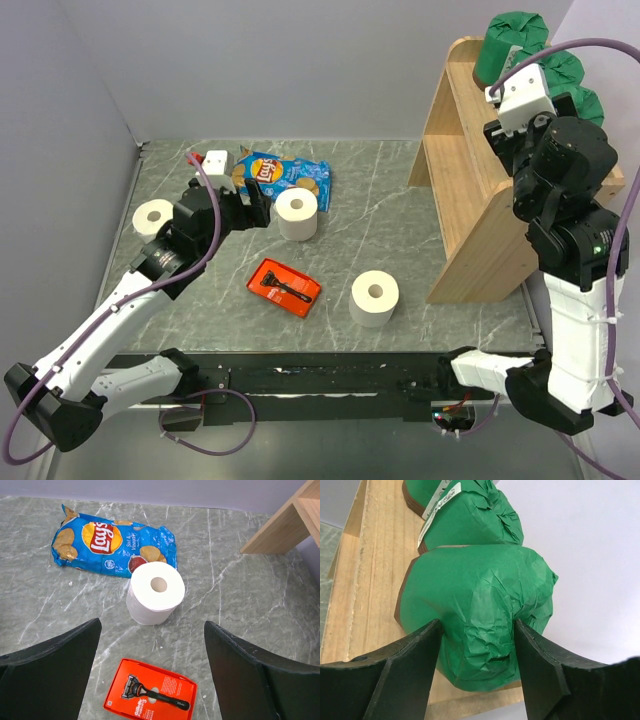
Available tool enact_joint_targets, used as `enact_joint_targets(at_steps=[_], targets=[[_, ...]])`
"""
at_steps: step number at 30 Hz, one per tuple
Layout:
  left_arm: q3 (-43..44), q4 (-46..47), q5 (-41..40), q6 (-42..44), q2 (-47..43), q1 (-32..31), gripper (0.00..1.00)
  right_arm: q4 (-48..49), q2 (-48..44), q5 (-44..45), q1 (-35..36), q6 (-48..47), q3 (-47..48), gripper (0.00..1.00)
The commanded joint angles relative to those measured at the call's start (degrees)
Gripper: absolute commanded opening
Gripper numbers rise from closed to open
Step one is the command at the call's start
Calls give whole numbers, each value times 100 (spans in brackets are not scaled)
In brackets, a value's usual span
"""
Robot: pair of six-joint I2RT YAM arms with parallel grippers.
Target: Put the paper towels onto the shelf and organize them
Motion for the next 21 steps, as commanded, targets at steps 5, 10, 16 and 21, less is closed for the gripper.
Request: enact_joint_targets(at_steps=[5,10,16,21], targets=[[-6,235,-61,9,-133,29,90,286,116,116,-66,-83,125,71],[-6,236,-35,9,-133,38,90,435,98,-15,-66,-179,54,77],[-32,244,-79,9,-142,29,91,471,151,64,-75,-399,133,75],[-23,236,-61,1,-124,29,91,-11,178,29,-75,-618,344,69]])
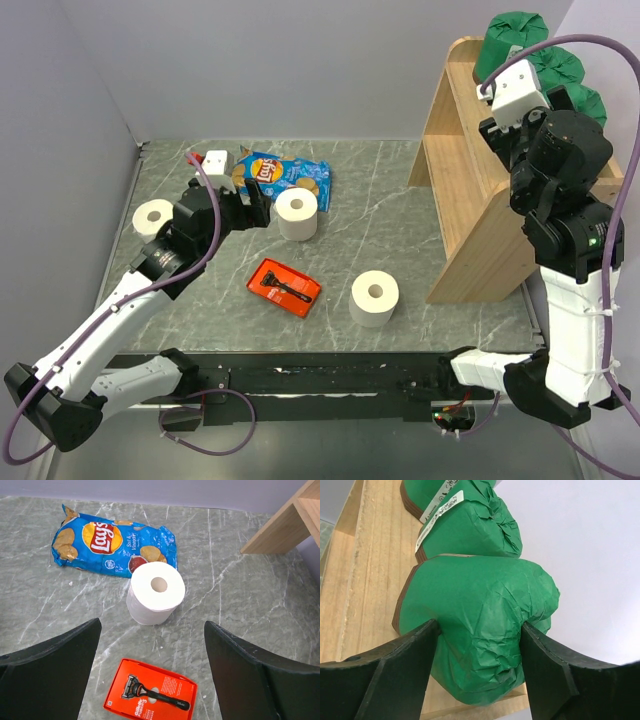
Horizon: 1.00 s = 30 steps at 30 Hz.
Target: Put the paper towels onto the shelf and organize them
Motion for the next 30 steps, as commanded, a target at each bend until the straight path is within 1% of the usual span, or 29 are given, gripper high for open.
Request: enact_joint_targets(at_steps=[1,4,9,11,13,16,21,30], targets=[[-15,236,-42,-8,-133,25,91,-181,14,70,-42,-317,272,69],[-32,253,-6,-17,-133,25,91,-409,-21,0,-51,-467,290,68],[-32,253,-33,-17,-142,25,91,-814,-118,-447,-42,-589,264,68],[-50,262,-33,-17,-150,25,91,-963,-188,-536,-51,-738,176,69],[-41,253,-41,-17,-142,25,91,-885,-241,-519,-42,-792,123,70],[-50,253,-59,-17,-150,25,91,-815,-232,-431,-51,-844,333,70],[-41,253,-59,-17,-133,33,91,-463,-267,-194,-51,-1126,369,69],[-50,253,-77,-17,-159,33,91,-76,-364,-281,-59,-1539,237,69]])
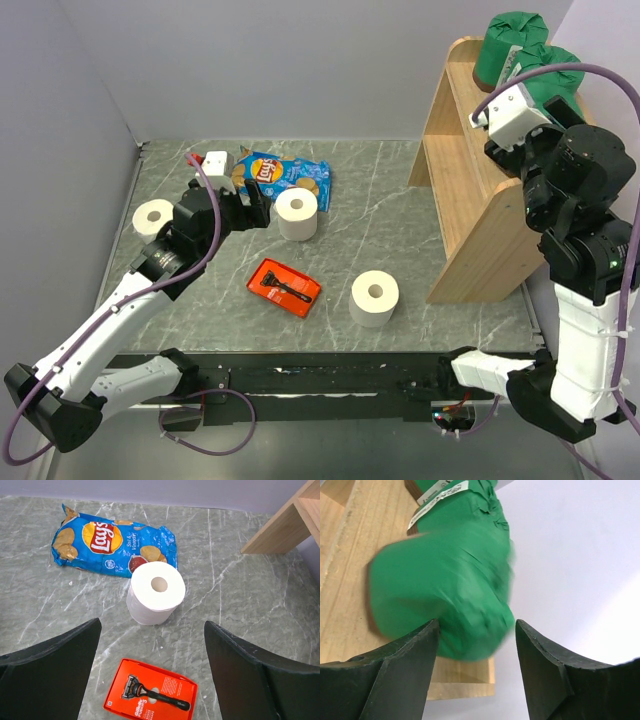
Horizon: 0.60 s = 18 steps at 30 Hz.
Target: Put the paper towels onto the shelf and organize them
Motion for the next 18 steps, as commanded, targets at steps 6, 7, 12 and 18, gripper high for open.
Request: enact_joint_targets(at_steps=[6,7,12,18], targets=[[18,207,-68,-24,-153,33,91,280,-165,-57,-57,-65,0,70],[9,207,-68,-24,-153,42,91,245,-226,-83,-75,22,-36,71],[1,225,-59,-32,-153,33,91,349,-429,-645,-49,532,-28,72],[-8,216,-94,-32,-170,33,91,964,-807,-1480,-49,1173,-282,72]])
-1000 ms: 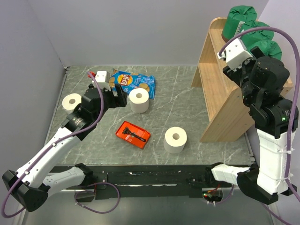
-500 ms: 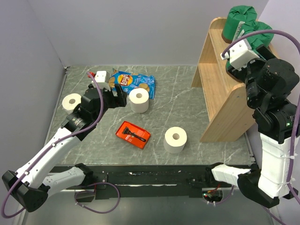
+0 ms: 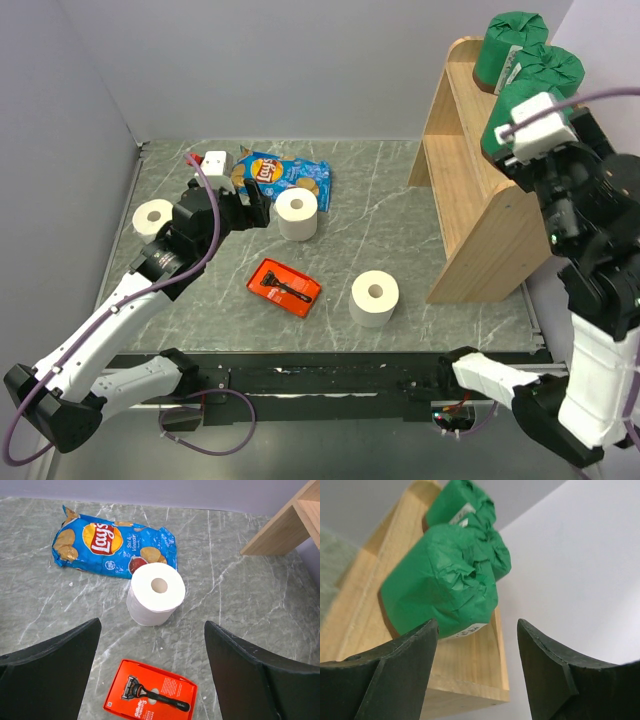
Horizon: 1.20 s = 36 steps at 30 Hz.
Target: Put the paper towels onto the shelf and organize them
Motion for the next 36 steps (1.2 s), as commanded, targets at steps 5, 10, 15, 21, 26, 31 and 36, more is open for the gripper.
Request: enact_joint_targets(at_steps=[5,10,15,21,26,31,36], targets=[[-8,201,-101,-30,-148,16,91,1353,-427,-1531,-27,1126,-453,57],[-17,201,-162,-30,-175,16,91,2462,-393,-2061,-27,1926,-1386,34],[-43,210,-197,-30,-192,16,91,2594,-6,-2000,26,2278,-1544,29],[-26,218,-171,-21,-166,16,91,2822,372,-1614,26,2103,-1860,30],[-35,227,-197,-13,-157,16,91,3313,460,-1069,26,2024,-2246,31],[-26,209,-206,-13,-105,16,91,3377,557,-524,35,1848,-2370,31],[-43,236,-206,-21,-96,25,91,3579,241,-5,-61,1321,-2801,31]])
